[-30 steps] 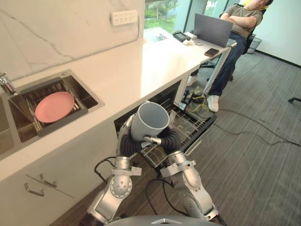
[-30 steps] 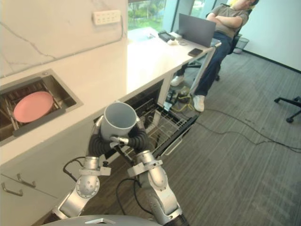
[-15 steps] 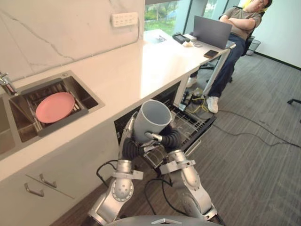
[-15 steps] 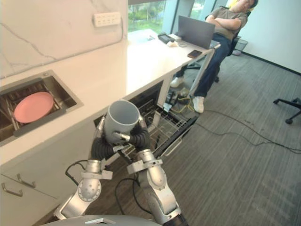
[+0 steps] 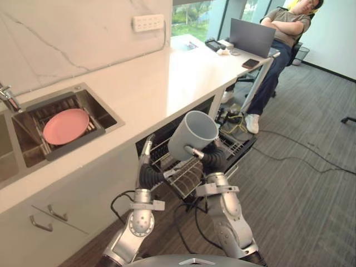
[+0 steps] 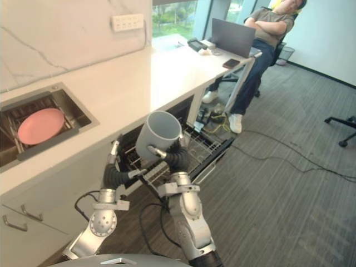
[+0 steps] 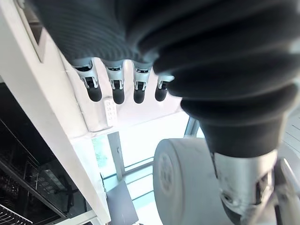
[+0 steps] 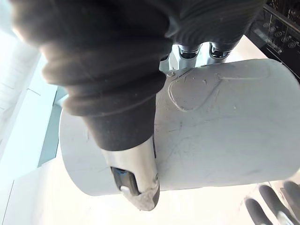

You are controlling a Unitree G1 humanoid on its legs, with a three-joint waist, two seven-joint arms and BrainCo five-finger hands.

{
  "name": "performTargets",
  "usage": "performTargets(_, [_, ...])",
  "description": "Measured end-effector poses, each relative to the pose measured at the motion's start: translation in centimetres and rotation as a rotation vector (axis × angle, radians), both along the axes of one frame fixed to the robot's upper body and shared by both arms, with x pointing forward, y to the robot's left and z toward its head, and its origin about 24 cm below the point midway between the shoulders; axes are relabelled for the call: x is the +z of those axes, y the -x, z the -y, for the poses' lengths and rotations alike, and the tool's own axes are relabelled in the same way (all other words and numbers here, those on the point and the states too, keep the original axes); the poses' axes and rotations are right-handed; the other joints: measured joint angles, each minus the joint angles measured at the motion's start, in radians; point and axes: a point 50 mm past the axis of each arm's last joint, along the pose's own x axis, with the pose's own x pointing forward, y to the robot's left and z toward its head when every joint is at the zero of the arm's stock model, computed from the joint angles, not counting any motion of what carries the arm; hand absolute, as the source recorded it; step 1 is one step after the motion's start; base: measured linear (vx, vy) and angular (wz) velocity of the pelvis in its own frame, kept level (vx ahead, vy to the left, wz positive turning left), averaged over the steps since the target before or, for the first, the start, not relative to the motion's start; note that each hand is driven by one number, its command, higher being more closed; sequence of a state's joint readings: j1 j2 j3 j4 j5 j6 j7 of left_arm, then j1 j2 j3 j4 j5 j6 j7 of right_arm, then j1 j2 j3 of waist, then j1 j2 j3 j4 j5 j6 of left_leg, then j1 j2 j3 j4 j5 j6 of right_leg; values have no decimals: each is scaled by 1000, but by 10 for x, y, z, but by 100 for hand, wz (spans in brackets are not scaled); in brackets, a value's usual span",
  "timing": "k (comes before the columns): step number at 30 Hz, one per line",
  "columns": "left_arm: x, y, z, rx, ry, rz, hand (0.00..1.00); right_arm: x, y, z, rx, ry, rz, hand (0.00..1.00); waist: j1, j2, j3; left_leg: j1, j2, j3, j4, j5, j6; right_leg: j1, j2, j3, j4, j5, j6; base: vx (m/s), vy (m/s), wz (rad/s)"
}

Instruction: Walk over to the sink, pick up the cup, carry it to the dishwasher, place the cup inside the dishwasher, then close the dishwasher door

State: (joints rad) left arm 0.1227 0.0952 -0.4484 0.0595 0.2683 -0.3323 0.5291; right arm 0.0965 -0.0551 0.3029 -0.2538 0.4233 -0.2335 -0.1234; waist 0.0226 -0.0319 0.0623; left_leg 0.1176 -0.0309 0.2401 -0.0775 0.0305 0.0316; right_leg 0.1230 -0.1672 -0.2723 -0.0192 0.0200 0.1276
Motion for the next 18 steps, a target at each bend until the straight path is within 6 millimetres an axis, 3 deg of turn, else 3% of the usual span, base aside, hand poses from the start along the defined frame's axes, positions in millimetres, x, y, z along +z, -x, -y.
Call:
performTargets(2, [-10,-1,-10,3,37,-59,0,-7,-6,12,-48,30,-41,100,-2,-2,1,-14,-1,-13,1,5,1,-8,-2,-16,2,1,0,-27,0,19])
performTargets(5, [-20,-12,-28,17,50,-115,0,-11,-42,39,-145,165,-82,100,9,-11,38,-150,11,-30,101,-9,-1,-89,-2,-24,18,20,-10,-100,-1,24])
performTargets(7, [-18,-24,-37,36,56,-110,0,8,-70,57,-209,244,-41,100,12,-4,119,-218,20,-48,148,-15,-7,-127,0,-44,19,36,-24,-177,-5,24])
performTargets(9, [-21,-28,-50,30,41,-137,0,30,-94,73,-263,324,-26,100,37,-1,193,-265,27,-52,157,1,-11,-167,5,-49,18,52,-29,-194,4,11])
performTargets(13, [-33,-30,-61,-22,35,-231,0,52,-119,96,-314,457,-49,100,67,0,270,-341,31,-84,165,27,-12,-220,10,-90,19,70,-45,-100,-9,27])
performTargets(18, [-56,-28,-64,-145,80,-384,0,98,-157,130,-398,554,-114,100,118,15,357,-428,34,-134,160,70,4,-285,17,-146,30,80,-46,-14,-24,29])
